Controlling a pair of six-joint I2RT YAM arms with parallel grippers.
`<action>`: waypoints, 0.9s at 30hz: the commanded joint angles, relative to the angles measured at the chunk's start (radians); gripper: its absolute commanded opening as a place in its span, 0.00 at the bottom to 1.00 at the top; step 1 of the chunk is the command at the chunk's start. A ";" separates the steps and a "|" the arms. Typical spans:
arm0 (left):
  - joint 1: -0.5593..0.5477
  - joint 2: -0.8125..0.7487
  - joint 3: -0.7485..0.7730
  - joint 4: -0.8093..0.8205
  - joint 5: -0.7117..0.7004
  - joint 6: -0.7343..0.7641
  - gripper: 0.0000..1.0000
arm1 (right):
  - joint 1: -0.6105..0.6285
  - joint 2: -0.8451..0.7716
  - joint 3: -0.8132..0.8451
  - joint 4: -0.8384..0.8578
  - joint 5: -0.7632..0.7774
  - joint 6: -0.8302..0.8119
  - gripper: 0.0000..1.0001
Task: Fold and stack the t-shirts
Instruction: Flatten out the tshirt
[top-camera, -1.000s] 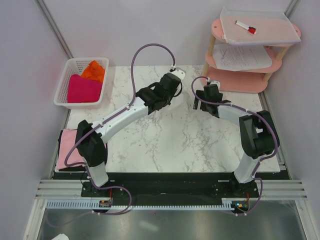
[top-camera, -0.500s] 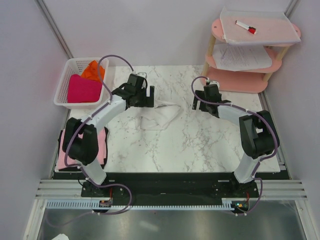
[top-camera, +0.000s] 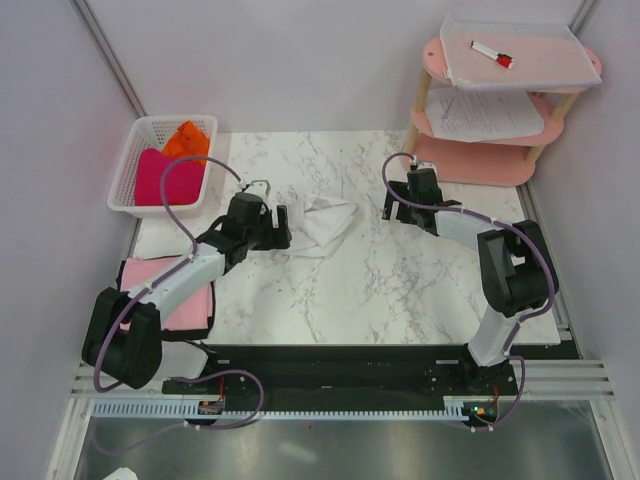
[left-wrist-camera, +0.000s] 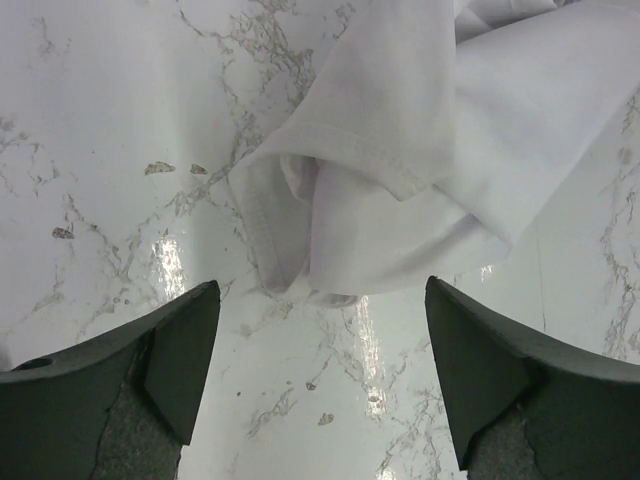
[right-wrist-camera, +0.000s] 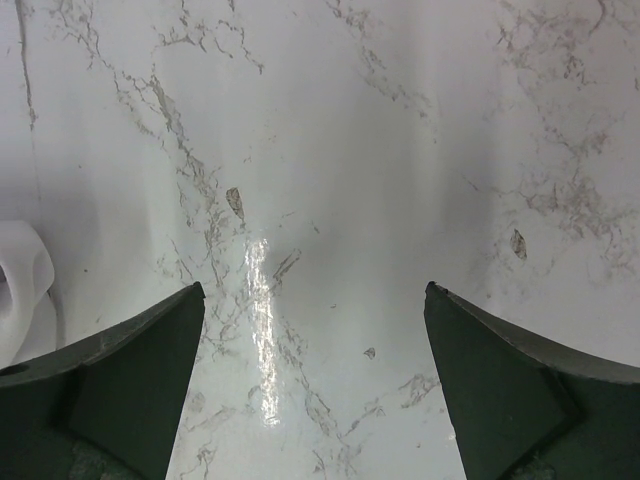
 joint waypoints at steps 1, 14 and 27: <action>0.027 -0.020 -0.040 0.166 0.008 -0.021 0.88 | -0.003 0.025 -0.001 0.029 -0.040 0.019 0.98; 0.033 0.198 0.128 0.198 0.126 0.030 0.79 | -0.004 0.002 0.000 0.029 -0.017 0.005 0.98; 0.031 0.316 0.244 0.197 0.084 0.050 0.54 | -0.003 0.014 0.005 0.027 -0.020 0.008 0.98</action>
